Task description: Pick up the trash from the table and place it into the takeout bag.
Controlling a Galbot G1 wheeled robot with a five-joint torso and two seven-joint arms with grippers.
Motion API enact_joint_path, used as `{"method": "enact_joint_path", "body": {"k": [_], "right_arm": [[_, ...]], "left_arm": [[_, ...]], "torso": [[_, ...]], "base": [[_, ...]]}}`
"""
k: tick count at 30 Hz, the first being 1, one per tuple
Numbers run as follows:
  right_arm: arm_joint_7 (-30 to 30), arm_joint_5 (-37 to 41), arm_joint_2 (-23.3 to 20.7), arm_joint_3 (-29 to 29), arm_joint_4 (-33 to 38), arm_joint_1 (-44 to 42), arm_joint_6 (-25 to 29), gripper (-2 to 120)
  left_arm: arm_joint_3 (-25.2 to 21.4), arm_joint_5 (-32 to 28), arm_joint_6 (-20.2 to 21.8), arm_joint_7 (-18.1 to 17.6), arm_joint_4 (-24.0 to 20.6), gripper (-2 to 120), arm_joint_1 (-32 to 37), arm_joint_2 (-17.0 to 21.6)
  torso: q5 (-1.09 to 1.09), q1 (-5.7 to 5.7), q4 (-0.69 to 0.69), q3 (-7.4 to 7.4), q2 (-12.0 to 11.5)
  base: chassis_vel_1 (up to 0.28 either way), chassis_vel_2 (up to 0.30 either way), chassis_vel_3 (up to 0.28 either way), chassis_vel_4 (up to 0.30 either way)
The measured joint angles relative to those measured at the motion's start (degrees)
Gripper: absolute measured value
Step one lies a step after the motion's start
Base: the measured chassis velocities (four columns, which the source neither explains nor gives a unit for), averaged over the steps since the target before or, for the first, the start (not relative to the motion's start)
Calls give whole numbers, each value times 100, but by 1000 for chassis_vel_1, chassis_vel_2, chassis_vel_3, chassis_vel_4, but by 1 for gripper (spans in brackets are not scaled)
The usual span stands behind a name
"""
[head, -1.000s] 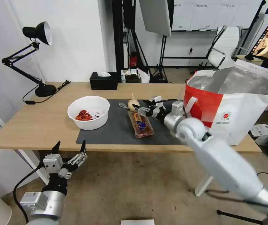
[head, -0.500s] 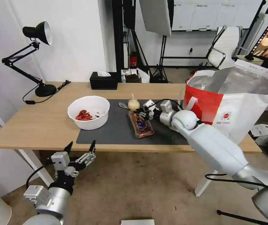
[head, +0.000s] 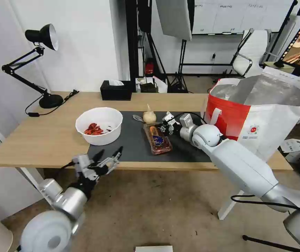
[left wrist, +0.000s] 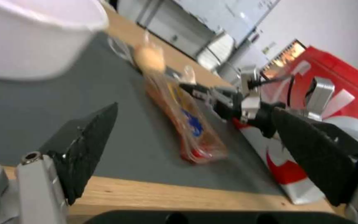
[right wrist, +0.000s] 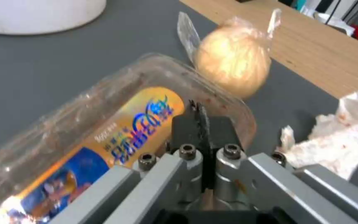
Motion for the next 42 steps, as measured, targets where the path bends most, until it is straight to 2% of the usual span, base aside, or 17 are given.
{"method": "enact_joint_path", "body": {"k": [3,4,6,7,13,19,27,35,42], "right_arm": [[3,11,-23,-6,21,-1,-15,0],[17,67,-79,-27,69,-7,-56,0],[36,121,-114,-44,111,-13,-98,0],[65,188,-166,-72,169,-18,-159,0],[83,265,-238,-83,242,-34,-224,0],[84,267,-259,-99,269,-49,-238,0],[88,264,-317,-140,342,-55,-308,0],[87,265,-386,-155,418,-60,-353,0],[86,268,-423,-156,438,-61,-359,0]], "left_arm": [[95,-122,33,11,84,100,-141,16],[341,-455,169,46,326,100,-552,49],[494,-641,227,59,478,100,-813,61],[810,-882,319,66,805,100,-1284,64],[1302,-1008,431,5,1184,100,-1907,-15],[1550,-1113,517,-171,1479,100,-2295,-148],[1891,-1466,900,-588,1901,100,-2938,-433],[2167,-1556,932,-747,2366,100,-3362,-753],[2325,-1580,974,-791,2589,100,-3532,-901]], "torso": [[-1,0,-1,0,0],[0,0,-1,0,0],[1,0,-1,0,0],[0,0,-1,0,0],[1,0,-1,0,0],[1,0,0,0,0],[1,0,-1,0,0],[0,0,0,0,0],[1,0,-1,0,0]], "base": [[0,0,0,0],[0,0,0,0],[0,0,0,0],[0,0,0,0],[0,0,0,0],[0,0,0,0],[0,0,0,0],[0,0,0,0],[0,0,0,0]]}}
